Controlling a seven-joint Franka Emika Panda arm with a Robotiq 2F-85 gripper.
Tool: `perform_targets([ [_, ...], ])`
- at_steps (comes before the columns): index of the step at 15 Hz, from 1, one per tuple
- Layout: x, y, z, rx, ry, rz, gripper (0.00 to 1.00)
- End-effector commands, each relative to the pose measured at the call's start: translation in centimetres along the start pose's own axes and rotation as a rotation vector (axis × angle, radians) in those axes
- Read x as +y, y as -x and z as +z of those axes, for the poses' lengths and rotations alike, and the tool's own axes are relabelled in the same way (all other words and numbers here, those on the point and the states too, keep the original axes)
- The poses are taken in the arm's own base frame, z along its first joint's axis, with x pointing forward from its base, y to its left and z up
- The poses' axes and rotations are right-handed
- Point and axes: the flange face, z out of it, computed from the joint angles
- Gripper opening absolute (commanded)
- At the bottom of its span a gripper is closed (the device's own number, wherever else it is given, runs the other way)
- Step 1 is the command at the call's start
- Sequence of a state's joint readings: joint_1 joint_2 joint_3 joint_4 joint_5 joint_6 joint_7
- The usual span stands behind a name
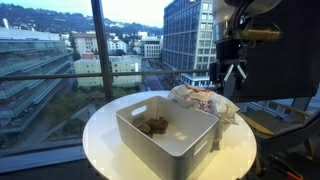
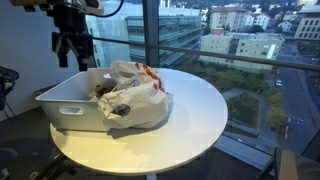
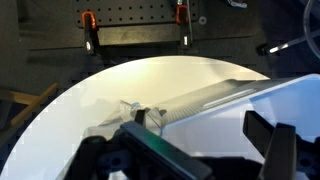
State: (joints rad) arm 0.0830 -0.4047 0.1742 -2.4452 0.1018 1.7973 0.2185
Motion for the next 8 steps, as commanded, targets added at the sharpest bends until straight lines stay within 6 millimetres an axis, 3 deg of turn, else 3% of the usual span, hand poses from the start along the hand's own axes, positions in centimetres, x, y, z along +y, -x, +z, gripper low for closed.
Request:
perform_targets([
  [1,-1.8,-0.8,2.9,0.024,0.006,0.038,1.00],
  [4,-3.0,-1.6,5.4,0.056,0.042,0.079,1.00],
  [8,-3.1,-2.4,7.7,0.098,0.094,0.129,1.00],
])
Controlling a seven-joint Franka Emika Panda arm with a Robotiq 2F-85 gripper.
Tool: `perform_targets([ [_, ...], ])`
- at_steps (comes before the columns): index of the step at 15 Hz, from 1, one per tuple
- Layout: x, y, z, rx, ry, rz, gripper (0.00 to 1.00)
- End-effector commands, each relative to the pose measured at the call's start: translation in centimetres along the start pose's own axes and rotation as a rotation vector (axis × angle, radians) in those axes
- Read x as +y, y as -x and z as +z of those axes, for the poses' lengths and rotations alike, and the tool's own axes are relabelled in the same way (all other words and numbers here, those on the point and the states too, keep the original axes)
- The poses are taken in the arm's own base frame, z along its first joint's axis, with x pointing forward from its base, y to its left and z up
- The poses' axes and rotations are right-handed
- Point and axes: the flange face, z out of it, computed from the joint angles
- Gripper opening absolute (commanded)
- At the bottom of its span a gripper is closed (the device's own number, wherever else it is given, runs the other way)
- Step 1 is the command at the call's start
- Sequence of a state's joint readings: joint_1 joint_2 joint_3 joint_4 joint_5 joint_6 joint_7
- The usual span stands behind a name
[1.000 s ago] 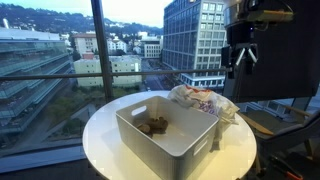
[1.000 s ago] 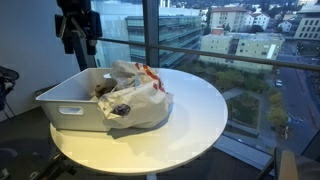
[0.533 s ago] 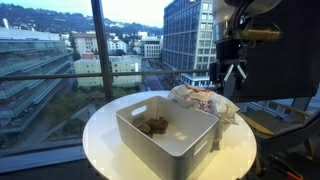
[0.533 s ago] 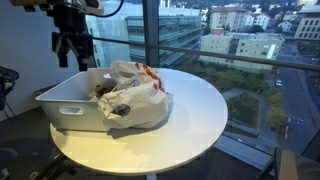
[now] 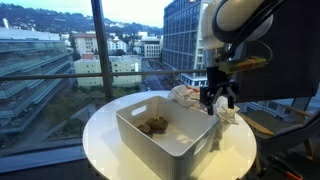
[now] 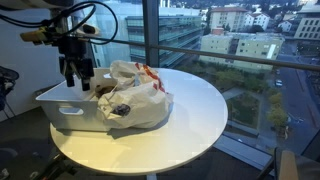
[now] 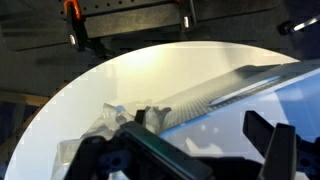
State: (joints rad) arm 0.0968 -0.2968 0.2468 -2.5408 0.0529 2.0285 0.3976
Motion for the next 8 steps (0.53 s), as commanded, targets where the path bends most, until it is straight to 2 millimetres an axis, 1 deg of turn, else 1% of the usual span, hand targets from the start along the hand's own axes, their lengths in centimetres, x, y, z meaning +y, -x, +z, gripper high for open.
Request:
perform_targets([
  [1,-0.5,-0.8,1.3,0.067,0.028,0.051,1.00],
  [3,-1.1,-1.9,1.4,0.109,0.006,0.063,1.00],
  [6,-2.2,-3.6,0.7,0.179,-0.013,0.045,1.00],
  [8,-2.4,-4.4,1.4,0.197,-0.012,0.031,1.00],
])
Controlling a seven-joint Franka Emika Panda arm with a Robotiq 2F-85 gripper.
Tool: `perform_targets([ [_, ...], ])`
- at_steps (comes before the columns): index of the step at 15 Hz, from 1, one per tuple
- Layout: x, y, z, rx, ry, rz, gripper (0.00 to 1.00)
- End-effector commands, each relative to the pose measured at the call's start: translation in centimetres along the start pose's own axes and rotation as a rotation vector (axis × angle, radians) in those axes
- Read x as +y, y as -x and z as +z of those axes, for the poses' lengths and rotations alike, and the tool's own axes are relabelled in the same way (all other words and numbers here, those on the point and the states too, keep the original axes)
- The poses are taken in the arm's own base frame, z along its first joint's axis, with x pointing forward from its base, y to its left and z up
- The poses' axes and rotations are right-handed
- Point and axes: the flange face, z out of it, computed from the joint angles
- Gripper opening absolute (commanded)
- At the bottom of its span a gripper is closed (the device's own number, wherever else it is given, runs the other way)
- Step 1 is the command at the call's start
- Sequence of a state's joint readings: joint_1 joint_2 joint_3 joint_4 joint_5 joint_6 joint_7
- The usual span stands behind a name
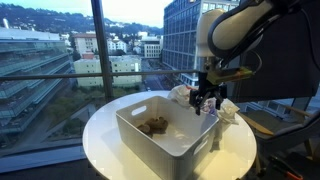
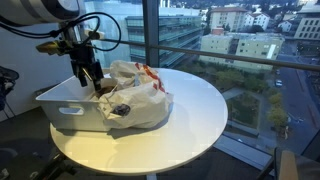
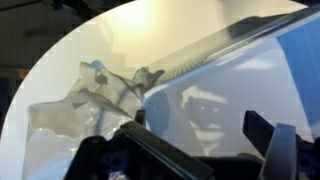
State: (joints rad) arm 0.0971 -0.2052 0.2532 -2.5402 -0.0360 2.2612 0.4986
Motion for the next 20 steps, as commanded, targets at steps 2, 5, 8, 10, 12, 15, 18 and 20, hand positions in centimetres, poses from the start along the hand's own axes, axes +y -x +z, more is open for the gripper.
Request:
perform_targets([
  [2,-1.0,-1.6,1.7,0.035,0.011,-0.023,1.00],
  [5,-1.2,-2.0,3.8,0.030,0.001,-0.035,1.00],
  [8,-0.8,-2.7,5.0,0.051,0.052,-0.083,1.00],
  [10,-0.5,-3.2,4.5,0.072,0.084,-0.104,1.00],
  [12,-0.5,-3.5,3.5,0.093,0.095,-0.112,1.00],
  [15,-0.3,-3.9,2.6,0.127,0.104,-0.118,1.00],
  [18,0.1,-4.4,2.3,0.149,0.097,-0.111,1.00],
  [20,0.6,-4.5,3.3,0.141,0.122,-0.126,1.00],
])
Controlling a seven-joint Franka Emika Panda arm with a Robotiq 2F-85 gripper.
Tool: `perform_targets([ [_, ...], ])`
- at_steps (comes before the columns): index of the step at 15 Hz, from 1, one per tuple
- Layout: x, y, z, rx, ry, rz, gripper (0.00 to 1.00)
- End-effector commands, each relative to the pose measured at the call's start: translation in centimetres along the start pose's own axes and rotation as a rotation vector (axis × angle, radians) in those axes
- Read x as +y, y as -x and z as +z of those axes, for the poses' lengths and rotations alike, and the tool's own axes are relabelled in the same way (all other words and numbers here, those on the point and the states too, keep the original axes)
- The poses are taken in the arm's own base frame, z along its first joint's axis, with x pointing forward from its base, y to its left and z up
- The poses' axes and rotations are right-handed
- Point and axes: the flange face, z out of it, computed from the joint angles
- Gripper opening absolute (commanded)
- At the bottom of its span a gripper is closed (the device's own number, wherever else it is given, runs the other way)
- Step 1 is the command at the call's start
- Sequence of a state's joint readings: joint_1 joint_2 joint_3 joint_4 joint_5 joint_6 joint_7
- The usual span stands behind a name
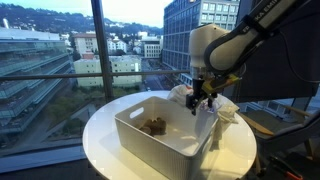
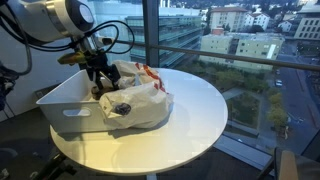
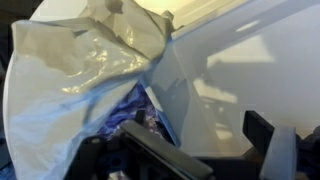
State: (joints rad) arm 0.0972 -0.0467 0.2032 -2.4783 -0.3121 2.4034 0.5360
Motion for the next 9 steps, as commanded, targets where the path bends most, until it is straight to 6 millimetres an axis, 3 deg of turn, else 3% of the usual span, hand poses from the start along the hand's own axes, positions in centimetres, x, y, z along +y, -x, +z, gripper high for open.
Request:
perform_targets([
  [1,0.8,-0.2,0.7,0.021,0.033,-0.009,1.00],
  [4,1.1,-0.2,1.7,0.010,0.034,-0.018,1.00],
  [5,1.0,-0.3,1.9,0.009,0.034,-0.019,0.75],
  [6,0.9,-0.3,2.1,0.011,0.029,-0.024,0.73],
  [9,0.5,-0.3,2.6,0.009,0.013,-0.018,0.49],
])
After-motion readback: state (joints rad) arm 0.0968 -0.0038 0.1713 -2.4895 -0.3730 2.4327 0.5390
